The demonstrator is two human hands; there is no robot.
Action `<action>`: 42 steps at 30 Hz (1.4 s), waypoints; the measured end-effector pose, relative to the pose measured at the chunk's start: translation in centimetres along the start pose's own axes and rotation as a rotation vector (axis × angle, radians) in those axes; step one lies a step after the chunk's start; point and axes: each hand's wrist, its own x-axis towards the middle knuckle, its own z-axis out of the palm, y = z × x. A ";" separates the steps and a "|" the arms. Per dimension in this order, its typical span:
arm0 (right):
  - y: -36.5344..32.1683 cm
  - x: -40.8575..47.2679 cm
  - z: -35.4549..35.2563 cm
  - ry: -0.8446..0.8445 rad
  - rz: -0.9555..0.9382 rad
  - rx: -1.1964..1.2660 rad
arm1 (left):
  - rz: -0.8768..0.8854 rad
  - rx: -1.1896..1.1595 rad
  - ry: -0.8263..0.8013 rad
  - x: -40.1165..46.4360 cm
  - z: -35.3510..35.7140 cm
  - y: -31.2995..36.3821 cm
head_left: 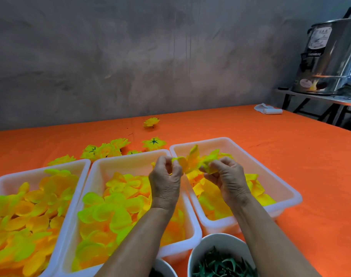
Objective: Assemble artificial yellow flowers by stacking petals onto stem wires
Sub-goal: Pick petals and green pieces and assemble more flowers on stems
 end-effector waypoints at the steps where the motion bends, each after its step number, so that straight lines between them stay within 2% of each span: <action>1: 0.0 0.1 -0.1 0.041 0.001 0.016 | -0.025 -0.021 0.030 0.1 0.0 -0.1; 4: 0.1 0.3 -0.3 0.089 0.014 0.034 | -0.077 -0.098 0.062 0.3 0.2 -0.3; 8: 0.0 0.2 -0.2 0.039 -0.001 0.066 | -0.129 -0.199 0.041 0.6 0.3 -0.4; 13: -0.1 0.0 0.0 0.053 -0.001 0.031 | -0.309 -0.449 0.039 0.8 0.2 -0.4; 17: 0.0 0.1 -0.2 0.163 -0.037 0.010 | -0.466 -0.667 0.014 1.0 0.2 0.0; 20: 0.0 0.5 -0.6 0.269 -0.063 0.017 | -0.502 -0.690 -0.003 1.0 0.3 0.0; 24: 0.5 0.8 -0.5 0.279 -0.041 -0.081 | -0.444 -0.618 -0.042 0.8 0.4 -0.3; 26: 0.7 0.9 -0.5 0.291 -0.066 -0.159 | -0.445 -0.597 -0.027 0.8 0.4 -0.2; 32: 0.8 0.7 -0.5 0.327 -0.260 -0.672 | -0.476 -0.602 0.026 0.9 0.2 -0.1; 42: 1.2 0.6 0.0 0.275 -0.139 -1.107 | -0.457 -0.591 0.032 0.8 0.0 -0.3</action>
